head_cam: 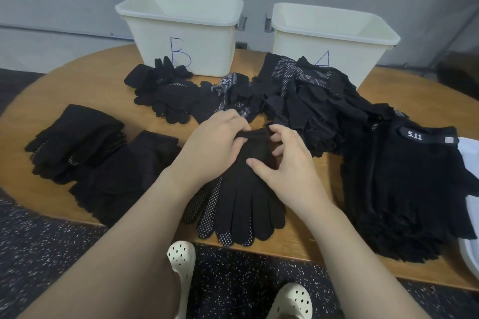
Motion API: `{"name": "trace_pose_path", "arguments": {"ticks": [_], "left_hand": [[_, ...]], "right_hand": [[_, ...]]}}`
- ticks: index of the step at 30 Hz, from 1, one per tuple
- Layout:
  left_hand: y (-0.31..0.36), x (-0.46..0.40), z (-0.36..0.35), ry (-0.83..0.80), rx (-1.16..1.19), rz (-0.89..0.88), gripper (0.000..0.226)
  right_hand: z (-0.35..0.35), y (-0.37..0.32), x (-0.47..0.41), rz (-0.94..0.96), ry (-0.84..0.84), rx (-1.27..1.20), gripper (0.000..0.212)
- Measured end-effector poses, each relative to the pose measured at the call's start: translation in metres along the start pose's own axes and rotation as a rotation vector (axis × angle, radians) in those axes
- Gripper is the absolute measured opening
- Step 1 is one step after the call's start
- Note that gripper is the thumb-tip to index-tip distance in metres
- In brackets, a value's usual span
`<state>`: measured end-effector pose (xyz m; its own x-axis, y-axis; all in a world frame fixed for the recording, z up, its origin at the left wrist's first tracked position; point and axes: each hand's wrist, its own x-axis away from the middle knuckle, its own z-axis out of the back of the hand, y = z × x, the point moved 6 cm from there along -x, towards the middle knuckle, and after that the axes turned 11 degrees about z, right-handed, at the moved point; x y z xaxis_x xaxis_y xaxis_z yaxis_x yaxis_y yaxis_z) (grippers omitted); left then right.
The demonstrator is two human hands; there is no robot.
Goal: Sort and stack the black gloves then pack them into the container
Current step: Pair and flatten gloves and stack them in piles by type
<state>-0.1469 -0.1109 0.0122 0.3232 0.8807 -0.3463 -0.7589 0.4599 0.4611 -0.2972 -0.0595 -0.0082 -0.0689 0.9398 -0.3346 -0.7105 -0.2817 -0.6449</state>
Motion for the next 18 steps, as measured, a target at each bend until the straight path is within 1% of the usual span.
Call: {"name": "trace_pose_path", "arguments": {"ticks": [3, 7, 9, 13, 16, 18], "left_hand": [[0.003, -0.006, 0.012, 0.047, -0.025, 0.016, 0.013], [0.008, 0.001, 0.028, 0.065, -0.007, -0.033, 0.012], [0.009, 0.011, 0.034, 0.061, 0.020, -0.044, 0.013], [0.015, 0.037, 0.041, 0.045, 0.101, -0.090, 0.013], [0.020, 0.057, 0.042, 0.028, 0.122, -0.110, 0.013], [0.024, 0.068, 0.041, 0.008, 0.124, -0.115, 0.015]], "right_hand": [[0.001, 0.002, -0.002, -0.005, -0.037, 0.005, 0.088], [0.002, 0.003, -0.002, 0.013, -0.057, 0.008, 0.086], [0.003, 0.003, -0.001, 0.013, -0.055, -0.013, 0.076], [0.008, 0.003, 0.002, 0.061, -0.081, -0.001, 0.043], [0.013, 0.005, 0.007, 0.088, -0.095, -0.039, 0.037], [0.015, 0.006, 0.011, 0.099, -0.103, -0.021, 0.034]]}}
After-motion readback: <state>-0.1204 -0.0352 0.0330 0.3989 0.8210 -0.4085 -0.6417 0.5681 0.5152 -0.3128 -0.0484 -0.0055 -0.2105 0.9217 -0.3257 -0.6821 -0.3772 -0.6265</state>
